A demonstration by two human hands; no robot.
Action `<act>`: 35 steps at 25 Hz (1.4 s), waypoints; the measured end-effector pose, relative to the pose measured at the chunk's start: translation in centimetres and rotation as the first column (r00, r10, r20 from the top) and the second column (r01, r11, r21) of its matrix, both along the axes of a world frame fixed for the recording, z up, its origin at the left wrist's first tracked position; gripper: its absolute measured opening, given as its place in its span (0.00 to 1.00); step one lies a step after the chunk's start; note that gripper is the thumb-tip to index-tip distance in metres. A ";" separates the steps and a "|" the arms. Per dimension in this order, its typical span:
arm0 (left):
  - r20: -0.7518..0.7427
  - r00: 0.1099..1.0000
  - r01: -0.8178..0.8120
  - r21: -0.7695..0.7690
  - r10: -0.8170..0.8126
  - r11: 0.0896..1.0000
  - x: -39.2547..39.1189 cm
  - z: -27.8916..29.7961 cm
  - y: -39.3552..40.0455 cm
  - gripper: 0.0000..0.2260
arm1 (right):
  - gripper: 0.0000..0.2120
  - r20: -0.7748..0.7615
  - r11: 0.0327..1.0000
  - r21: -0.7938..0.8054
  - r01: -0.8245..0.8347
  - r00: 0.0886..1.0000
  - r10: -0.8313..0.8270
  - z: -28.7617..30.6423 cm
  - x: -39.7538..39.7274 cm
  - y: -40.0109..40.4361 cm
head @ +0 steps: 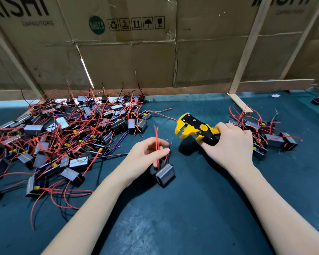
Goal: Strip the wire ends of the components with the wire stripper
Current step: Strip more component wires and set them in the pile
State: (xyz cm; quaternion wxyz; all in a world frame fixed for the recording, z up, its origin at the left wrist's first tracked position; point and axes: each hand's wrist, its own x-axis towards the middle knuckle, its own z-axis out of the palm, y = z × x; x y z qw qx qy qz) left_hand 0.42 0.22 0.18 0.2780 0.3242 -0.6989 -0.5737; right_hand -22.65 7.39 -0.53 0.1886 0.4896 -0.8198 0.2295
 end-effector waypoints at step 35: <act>0.087 0.996 0.043 -0.141 -0.031 0.989 0.2 0.4 0.9 0.09 | 0.24 -0.055 0.999 -0.026 -0.031 0.998 0.029 0.2 0.3 0.2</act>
